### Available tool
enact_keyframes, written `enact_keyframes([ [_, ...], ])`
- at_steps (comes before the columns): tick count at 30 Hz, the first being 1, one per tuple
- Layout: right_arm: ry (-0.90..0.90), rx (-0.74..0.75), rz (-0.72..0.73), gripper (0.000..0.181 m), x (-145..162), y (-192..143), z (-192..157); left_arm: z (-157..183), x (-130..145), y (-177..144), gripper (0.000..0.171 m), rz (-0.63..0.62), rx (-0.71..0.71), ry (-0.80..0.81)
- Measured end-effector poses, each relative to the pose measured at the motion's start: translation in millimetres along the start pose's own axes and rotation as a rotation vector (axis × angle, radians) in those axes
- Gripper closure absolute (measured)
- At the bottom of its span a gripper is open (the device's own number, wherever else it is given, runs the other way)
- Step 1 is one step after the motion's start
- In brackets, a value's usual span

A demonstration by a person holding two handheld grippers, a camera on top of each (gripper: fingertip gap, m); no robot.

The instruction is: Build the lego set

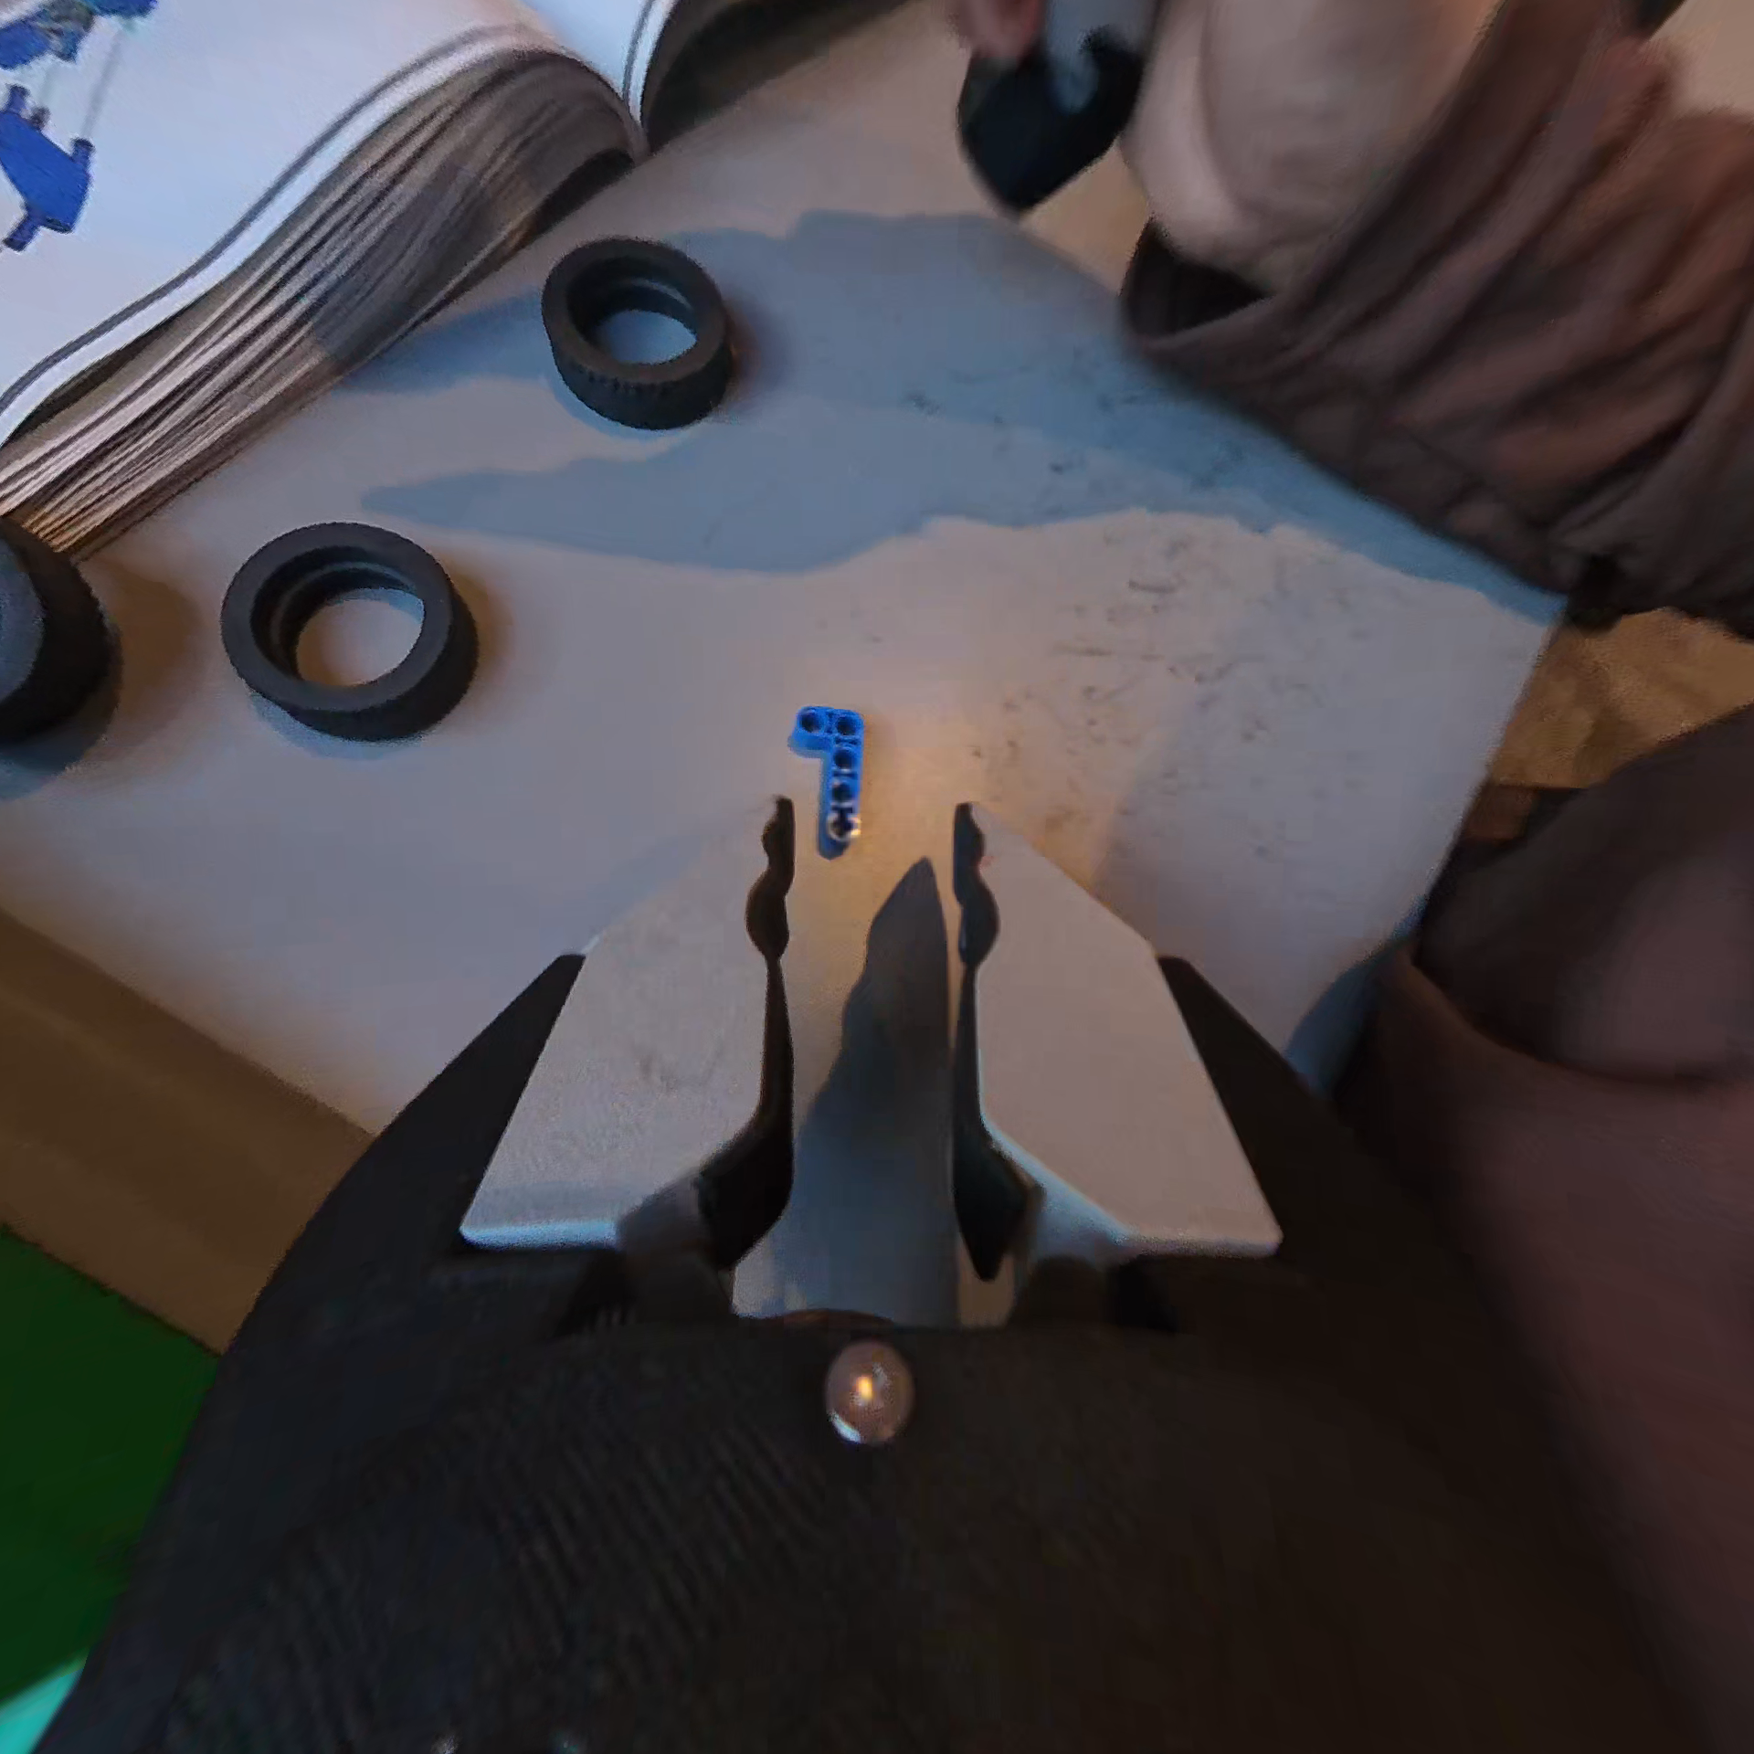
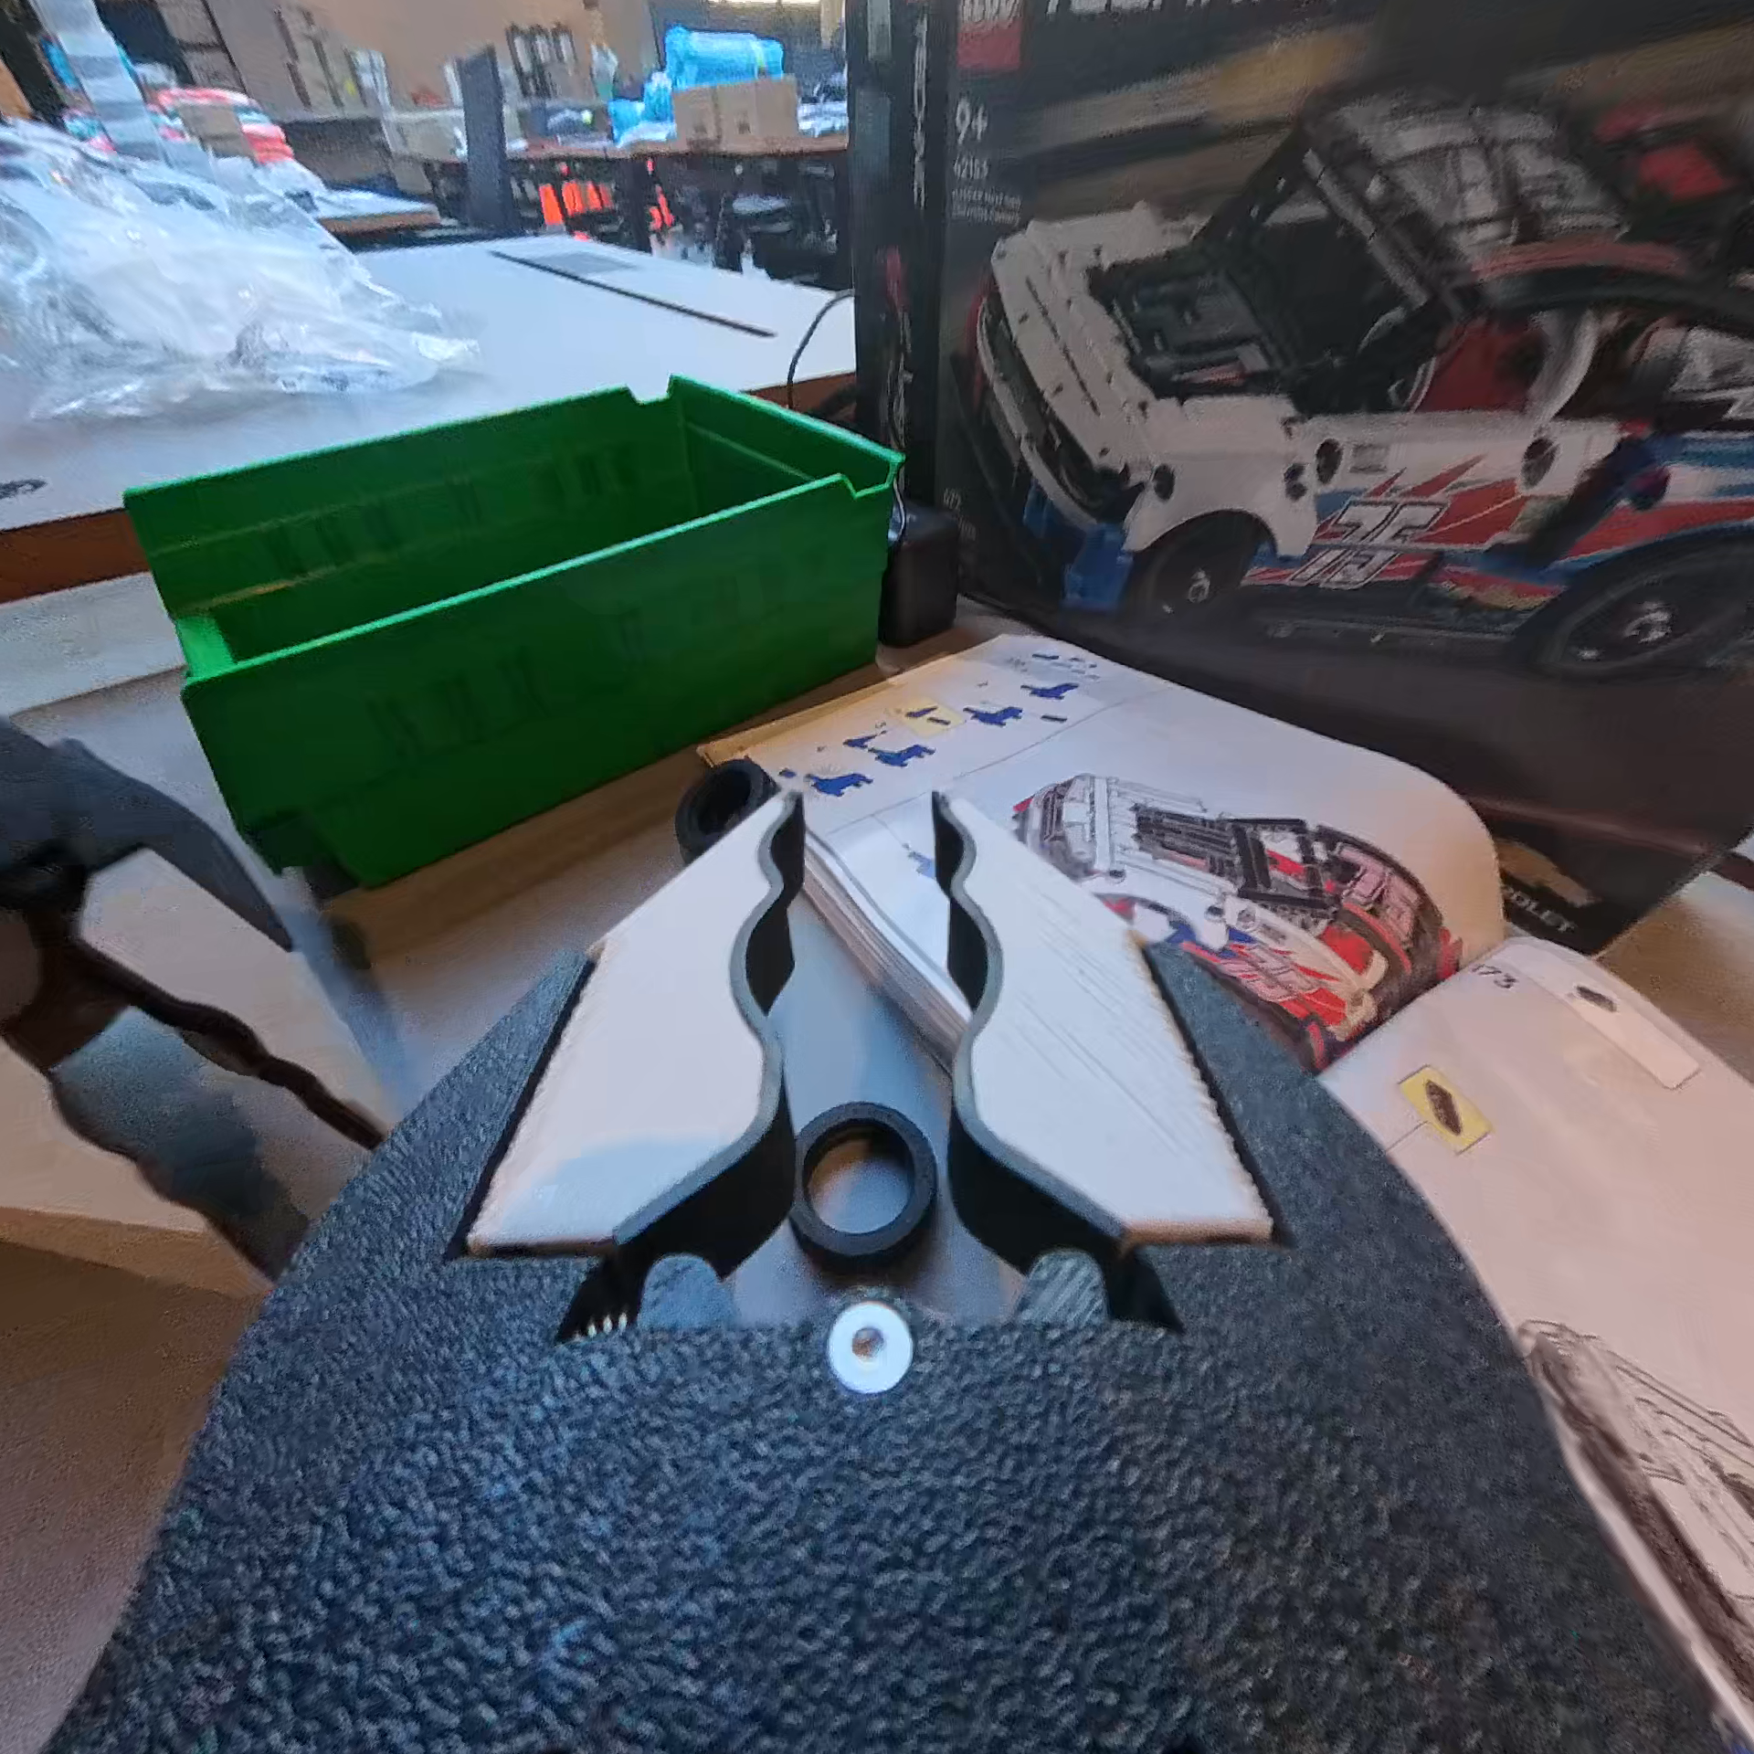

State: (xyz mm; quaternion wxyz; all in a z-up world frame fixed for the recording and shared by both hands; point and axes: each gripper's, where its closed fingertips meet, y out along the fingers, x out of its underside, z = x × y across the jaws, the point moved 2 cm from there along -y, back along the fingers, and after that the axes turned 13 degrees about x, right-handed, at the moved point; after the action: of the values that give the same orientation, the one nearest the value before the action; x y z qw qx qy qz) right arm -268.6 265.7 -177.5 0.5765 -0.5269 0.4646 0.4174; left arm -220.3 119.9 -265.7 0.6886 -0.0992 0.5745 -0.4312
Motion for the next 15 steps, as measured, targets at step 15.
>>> enact_keyframes([
  [15, -0.100, 0.033, 0.001, 0.158, 15, 17, -16, -63, 23, -217, 0.141, 0.294, -0.397, -0.011],
])
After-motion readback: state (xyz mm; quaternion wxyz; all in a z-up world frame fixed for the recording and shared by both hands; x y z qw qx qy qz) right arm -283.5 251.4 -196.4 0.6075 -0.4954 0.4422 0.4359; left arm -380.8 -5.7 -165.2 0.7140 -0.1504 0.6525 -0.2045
